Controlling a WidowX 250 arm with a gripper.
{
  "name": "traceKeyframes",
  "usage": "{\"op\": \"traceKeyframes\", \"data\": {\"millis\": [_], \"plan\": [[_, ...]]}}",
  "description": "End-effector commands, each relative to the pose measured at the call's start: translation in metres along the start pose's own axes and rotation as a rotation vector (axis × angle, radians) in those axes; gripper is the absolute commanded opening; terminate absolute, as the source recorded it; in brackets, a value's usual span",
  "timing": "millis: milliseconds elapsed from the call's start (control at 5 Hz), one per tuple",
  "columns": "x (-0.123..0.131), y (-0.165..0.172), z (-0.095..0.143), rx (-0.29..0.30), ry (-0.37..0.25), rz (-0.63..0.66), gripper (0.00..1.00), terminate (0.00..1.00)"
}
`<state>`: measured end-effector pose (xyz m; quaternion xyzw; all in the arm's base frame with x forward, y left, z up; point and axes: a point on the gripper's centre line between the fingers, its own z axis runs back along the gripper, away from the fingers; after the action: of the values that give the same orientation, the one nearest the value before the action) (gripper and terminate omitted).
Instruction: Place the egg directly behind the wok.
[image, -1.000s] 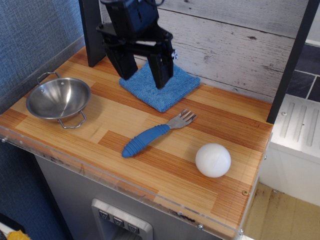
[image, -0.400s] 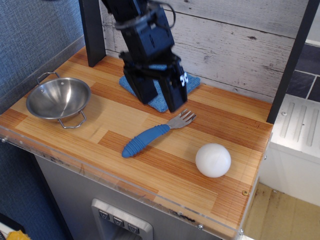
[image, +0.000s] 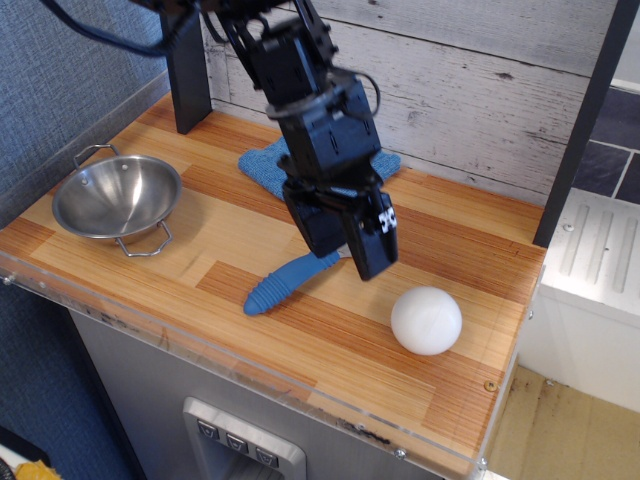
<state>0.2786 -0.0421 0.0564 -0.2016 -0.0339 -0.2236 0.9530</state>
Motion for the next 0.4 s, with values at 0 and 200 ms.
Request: {"op": "traceKeyframes", "data": {"millis": [0, 200], "plan": [[0.015, -0.012, -0.018, -0.043, -0.035, -0.068, 1.00, 0.00], [0.022, -0.021, -0.029, -0.088, -0.029, -0.107, 1.00, 0.00]]}}
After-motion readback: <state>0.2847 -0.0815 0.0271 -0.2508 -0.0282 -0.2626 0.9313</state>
